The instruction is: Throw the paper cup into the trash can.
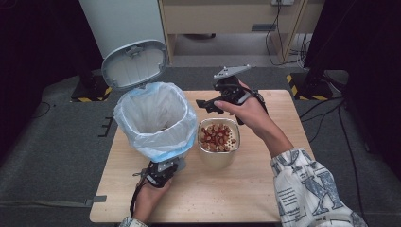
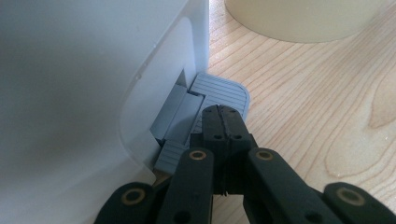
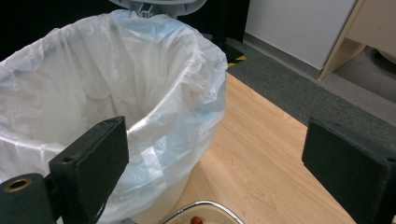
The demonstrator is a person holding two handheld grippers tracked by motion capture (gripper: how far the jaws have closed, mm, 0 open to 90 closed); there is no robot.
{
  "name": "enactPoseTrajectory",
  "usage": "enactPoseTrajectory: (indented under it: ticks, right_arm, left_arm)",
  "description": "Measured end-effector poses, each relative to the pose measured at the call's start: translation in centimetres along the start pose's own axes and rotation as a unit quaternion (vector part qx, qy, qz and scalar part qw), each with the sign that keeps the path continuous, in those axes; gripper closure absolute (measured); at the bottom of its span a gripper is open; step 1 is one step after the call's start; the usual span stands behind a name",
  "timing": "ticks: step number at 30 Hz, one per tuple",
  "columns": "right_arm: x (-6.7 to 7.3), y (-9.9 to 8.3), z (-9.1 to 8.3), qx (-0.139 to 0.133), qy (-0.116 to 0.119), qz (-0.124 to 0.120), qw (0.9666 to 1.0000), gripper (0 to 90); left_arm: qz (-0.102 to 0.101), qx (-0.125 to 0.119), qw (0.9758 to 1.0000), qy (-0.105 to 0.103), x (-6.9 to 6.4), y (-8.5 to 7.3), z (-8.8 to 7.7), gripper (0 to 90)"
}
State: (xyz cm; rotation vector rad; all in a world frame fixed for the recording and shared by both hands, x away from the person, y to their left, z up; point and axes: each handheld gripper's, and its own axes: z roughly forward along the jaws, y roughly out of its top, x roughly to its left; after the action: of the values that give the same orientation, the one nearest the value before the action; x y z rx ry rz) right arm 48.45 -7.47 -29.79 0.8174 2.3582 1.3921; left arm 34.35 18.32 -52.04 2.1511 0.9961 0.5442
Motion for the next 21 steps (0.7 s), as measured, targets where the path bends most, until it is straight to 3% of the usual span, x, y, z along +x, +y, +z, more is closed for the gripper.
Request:
enactPoseTrajectory:
  ticks: [21]
  right_arm:
    - [-2.3,-2.4,-2.1,-0.005,-0.033,0.009,0.9994,8.1]
  left_arm:
    - [-0.001,-0.001,1.0000,0.001,0.0,0.0,0.0,89.5]
